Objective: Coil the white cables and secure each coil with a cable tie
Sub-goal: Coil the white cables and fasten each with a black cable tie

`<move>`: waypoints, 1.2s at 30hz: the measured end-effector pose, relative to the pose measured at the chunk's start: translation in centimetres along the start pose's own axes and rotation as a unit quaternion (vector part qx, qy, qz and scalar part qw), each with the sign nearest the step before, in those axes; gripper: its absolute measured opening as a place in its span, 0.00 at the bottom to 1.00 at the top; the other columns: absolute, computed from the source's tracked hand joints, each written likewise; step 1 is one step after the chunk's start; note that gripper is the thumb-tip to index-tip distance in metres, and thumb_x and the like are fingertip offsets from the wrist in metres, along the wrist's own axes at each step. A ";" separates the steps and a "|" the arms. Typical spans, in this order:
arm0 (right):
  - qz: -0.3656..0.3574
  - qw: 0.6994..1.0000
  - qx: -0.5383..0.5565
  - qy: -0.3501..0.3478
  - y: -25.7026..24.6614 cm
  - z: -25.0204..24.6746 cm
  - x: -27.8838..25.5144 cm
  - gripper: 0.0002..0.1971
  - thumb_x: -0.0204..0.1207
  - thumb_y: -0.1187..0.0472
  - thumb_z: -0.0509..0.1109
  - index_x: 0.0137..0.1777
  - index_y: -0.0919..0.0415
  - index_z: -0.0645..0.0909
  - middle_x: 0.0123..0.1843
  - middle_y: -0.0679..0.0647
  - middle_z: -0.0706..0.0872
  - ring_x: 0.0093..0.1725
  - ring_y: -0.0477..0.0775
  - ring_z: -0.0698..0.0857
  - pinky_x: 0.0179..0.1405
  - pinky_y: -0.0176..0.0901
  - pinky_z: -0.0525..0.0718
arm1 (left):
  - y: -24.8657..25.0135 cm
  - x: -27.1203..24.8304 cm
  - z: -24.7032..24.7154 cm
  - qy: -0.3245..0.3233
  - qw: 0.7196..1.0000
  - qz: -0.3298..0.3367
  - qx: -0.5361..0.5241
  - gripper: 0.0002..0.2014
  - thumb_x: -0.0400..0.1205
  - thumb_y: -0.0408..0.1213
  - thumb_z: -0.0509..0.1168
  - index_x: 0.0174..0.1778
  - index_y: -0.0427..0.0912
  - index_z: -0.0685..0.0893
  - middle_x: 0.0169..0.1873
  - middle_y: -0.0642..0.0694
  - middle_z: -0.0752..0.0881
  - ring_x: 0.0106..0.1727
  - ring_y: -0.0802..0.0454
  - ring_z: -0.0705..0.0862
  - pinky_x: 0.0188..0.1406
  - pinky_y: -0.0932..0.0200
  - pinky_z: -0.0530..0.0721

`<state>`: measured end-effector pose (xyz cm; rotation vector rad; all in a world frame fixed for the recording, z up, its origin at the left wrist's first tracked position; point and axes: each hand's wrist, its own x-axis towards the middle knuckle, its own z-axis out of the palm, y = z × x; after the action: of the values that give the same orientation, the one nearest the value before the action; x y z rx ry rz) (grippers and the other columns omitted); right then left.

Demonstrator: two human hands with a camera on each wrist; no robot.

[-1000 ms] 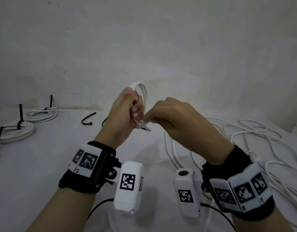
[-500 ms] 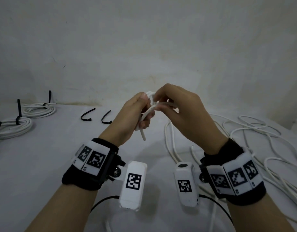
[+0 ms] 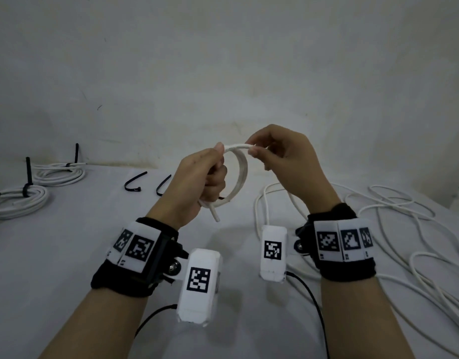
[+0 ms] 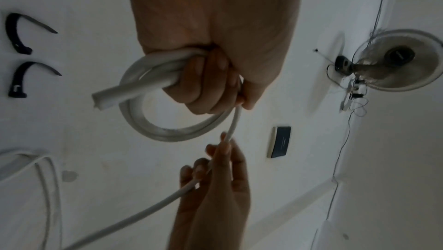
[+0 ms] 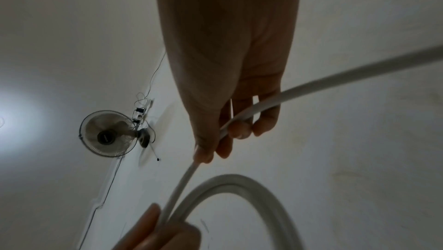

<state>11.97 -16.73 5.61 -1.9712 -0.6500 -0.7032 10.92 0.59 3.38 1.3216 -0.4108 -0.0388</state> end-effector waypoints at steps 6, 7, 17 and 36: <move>0.002 0.995 0.042 0.093 0.6 0.1 0.7 0.08 0.79 0.65 0.70 0.42 0.52 0.75 0.36 0.48 0.81 0.28 0.43 0.77 0.26 0.33 0.77 | 1.5 1.1 -0.3 -0.056 0.988 -0.032 -0.138 0.20 0.79 0.50 0.56 0.21 0.48 0.66 0.13 0.56 0.60 0.11 0.64 0.57 0.11 0.70 0.52; 0.000 0.994 0.037 0.101 0.7 0.4 0.8 0.08 0.80 0.65 0.69 0.43 0.52 0.74 0.35 0.48 0.80 0.27 0.43 0.78 0.26 0.33 0.77 | 1.5 1.4 -0.3 -0.056 0.984 -0.029 -0.168 0.22 0.80 0.49 0.55 0.20 0.48 0.67 0.13 0.56 0.60 0.11 0.64 0.57 0.10 0.70 0.53; 0.021 0.999 0.015 0.021 2.6 2.1 1.2 0.08 0.81 0.70 0.62 0.52 0.56 0.73 0.37 0.49 0.82 0.31 0.46 0.82 0.37 0.35 0.83 | 1.2 2.6 -1.9 0.004 0.974 0.011 -0.225 0.21 0.88 0.47 0.48 0.28 0.47 0.61 0.13 0.56 0.60 0.11 0.63 0.57 0.09 0.71 0.57; 0.111 0.988 -0.102 0.040 8.7 -0.2 -0.7 0.08 0.80 0.69 0.65 0.47 0.55 0.74 0.39 0.50 0.81 0.33 0.45 0.81 0.29 0.25 0.76 | 1.1 3.3 -4.2 0.106 0.919 0.148 -0.350 0.20 0.89 0.50 0.46 0.32 0.47 0.66 0.17 0.55 0.63 0.15 0.60 0.60 0.16 0.70 0.61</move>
<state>17.45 -20.87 0.14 -2.1494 -0.3133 -0.7291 15.04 3.92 4.50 0.5395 -0.3595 0.1953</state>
